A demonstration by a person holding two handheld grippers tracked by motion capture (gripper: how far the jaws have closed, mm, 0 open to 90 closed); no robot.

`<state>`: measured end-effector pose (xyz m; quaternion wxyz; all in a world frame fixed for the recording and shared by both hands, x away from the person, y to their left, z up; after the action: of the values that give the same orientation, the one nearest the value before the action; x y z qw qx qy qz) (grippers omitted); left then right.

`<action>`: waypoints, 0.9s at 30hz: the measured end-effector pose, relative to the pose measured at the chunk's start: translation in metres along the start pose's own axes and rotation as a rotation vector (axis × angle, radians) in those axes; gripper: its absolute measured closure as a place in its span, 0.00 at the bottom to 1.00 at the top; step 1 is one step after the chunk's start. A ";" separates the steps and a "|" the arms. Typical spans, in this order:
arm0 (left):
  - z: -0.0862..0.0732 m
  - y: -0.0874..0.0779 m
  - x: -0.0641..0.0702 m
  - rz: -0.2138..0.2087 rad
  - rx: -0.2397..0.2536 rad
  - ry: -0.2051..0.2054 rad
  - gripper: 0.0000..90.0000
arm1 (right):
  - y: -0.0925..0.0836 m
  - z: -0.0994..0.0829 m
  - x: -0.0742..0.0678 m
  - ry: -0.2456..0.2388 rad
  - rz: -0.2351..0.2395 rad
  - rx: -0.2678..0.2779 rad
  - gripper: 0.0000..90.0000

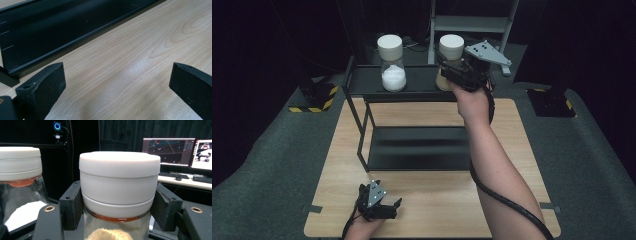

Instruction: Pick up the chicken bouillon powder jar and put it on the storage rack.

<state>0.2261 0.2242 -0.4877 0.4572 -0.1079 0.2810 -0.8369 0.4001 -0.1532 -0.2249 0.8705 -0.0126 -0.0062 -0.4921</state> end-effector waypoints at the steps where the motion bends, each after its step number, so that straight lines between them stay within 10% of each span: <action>1: 0.000 0.000 0.000 -0.001 -0.001 0.000 0.01 | 0.000 -0.001 0.000 0.000 0.000 0.004 0.38; 9: 0.000 0.000 0.000 -0.002 -0.002 0.000 0.01 | 0.001 0.000 0.000 0.002 0.001 0.001 0.37; 20: 0.000 0.000 0.001 0.001 -0.002 0.008 0.01 | -0.001 -0.002 0.000 0.040 -0.011 -0.005 0.02; 27: 0.001 0.000 0.001 0.001 -0.003 0.010 0.01 | -0.005 -0.005 0.000 0.040 -0.003 0.004 0.00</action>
<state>0.2260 0.2230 -0.4876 0.4560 -0.1042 0.2847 -0.8368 0.3958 -0.1556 -0.2296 0.8697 -0.0012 0.0101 -0.4935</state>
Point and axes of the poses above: each handheld gripper's, and its own axes: y roughly forward along the jaws, z roughly out of its top, x roughly to its right, the point moved 4 cm from there along y, roughly forward along the jaws, and after that the axes turned 2 degrees about -x, right-handed, at the moved point
